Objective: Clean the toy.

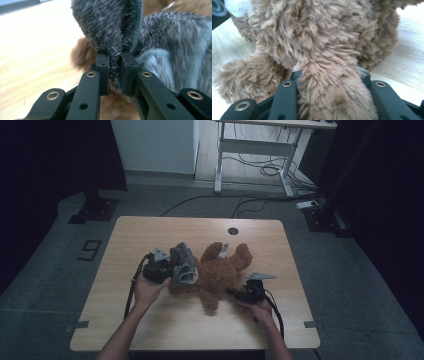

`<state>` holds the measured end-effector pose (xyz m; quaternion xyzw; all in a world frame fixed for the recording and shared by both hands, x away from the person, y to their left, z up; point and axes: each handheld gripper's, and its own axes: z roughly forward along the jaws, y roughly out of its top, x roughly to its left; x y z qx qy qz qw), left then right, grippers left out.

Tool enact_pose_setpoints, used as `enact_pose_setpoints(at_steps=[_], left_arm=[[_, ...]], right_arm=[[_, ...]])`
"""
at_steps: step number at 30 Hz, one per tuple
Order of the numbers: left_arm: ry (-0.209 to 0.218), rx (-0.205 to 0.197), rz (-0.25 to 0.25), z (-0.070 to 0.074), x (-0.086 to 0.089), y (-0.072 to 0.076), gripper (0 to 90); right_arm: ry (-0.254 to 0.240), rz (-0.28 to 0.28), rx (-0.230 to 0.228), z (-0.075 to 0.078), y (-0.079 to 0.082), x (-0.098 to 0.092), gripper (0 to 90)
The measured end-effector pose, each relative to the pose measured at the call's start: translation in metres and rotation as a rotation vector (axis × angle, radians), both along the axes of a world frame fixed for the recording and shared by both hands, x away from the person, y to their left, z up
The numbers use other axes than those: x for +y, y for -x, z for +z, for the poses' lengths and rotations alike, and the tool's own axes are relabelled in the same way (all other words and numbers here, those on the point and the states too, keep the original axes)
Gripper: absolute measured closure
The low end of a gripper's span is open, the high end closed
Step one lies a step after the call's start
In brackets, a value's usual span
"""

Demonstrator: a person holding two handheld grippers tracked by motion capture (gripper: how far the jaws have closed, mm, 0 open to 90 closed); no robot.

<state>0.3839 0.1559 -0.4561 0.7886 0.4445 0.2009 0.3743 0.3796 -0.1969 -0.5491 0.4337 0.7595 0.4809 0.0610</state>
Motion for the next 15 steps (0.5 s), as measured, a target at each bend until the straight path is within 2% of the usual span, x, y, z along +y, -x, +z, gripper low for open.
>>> enact_pose_setpoints(at_steps=[3,6,9,11,13,15], left_arm=[[0.015,0.025,0.02,-0.016,0.013,0.004,79.2],[-0.022,0.053,0.047,-0.031,0.025,0.006,79.2],[-0.043,0.114,0.075,-0.052,0.036,0.003,79.2],[-0.027,0.15,0.08,-0.065,0.041,0.002,79.2],[-0.004,0.157,0.079,-0.068,0.043,0.001,79.1],[0.012,0.137,0.08,-0.06,0.043,0.001,79.1]], right_arm=[[-0.001,-0.001,0.001,0.0,0.0,0.0,59.2],[-0.002,-0.003,0.002,0.0,0.0,0.0,59.2],[-0.005,-0.005,0.004,0.0,0.0,0.0,59.2],[-0.007,-0.004,0.005,-0.001,-0.001,0.0,59.2],[-0.008,-0.005,0.007,-0.001,-0.001,-0.001,59.2],[-0.012,-0.01,0.009,-0.001,-0.002,-0.001,59.3]])
